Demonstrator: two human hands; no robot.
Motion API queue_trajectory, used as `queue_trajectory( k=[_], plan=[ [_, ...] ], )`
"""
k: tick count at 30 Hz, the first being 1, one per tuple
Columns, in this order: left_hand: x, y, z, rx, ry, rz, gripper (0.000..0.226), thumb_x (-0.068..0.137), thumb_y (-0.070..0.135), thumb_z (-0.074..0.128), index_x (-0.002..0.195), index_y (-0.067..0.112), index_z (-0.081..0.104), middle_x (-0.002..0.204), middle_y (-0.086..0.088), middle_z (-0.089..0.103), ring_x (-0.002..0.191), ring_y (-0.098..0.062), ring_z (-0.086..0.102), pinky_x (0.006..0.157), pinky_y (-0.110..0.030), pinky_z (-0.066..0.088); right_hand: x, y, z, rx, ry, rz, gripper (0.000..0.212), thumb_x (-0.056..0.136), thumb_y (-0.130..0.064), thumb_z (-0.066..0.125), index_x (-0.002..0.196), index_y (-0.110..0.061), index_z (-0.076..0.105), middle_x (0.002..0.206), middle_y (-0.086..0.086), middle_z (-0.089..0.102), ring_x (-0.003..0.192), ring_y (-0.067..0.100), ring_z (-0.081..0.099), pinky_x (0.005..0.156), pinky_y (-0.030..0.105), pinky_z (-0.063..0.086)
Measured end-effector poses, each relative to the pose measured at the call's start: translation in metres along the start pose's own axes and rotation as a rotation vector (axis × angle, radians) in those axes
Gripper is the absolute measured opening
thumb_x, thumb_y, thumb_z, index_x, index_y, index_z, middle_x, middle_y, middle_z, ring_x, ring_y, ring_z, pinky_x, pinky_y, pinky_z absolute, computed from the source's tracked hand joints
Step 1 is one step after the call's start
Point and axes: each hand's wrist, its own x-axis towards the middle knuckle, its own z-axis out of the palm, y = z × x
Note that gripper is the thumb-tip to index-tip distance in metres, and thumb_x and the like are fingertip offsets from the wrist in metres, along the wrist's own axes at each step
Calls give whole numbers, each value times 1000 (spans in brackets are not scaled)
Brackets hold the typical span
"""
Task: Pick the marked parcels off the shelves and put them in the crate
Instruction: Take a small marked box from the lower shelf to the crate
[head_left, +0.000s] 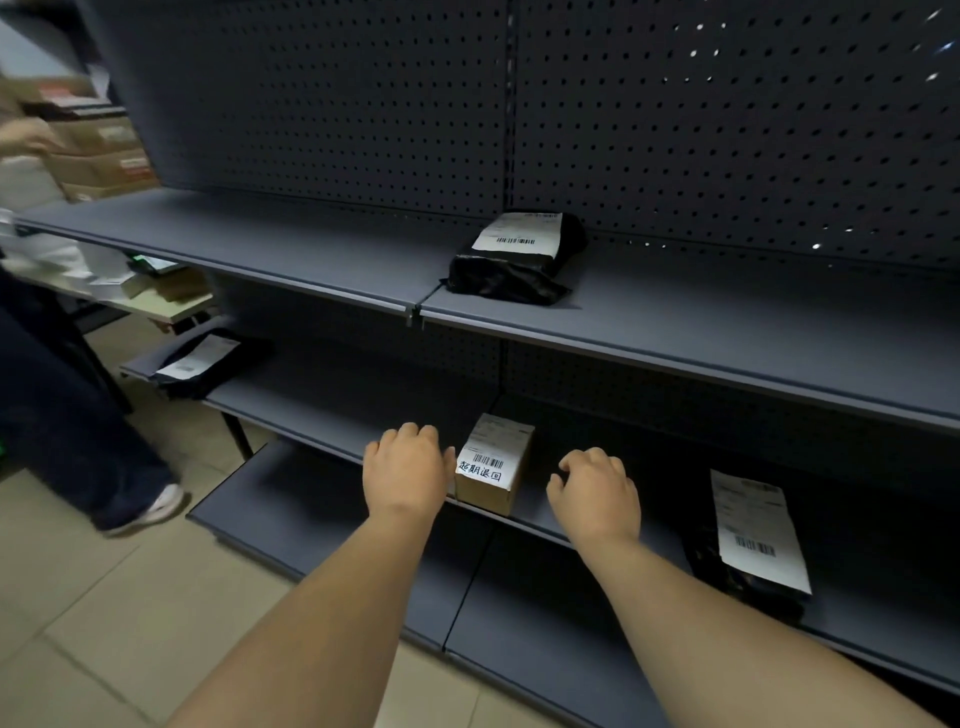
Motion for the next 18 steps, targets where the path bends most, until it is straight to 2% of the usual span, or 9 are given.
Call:
queue_trajectory(
  k=[10, 18],
  plan=[
    [47, -23, 29, -73, -62, 118, 33, 95, 43, 42, 108, 19, 60, 105, 1, 61, 101, -18, 56, 87, -32, 40, 19, -22, 32, -22, 32, 138, 26, 91, -33, 53, 111, -21, 63, 110, 0, 60, 105, 17, 52, 84, 30, 44],
    [86, -50, 62, -173, -170, 252, 34, 95, 43, 43, 109, 19, 61, 102, 1, 62, 98, -17, 56, 84, -31, 41, 27, -53, 67, 37, 14, 401, 30, 91, -34, 54, 117, -20, 62, 114, 1, 59, 108, 18, 50, 83, 32, 49]
  ],
)
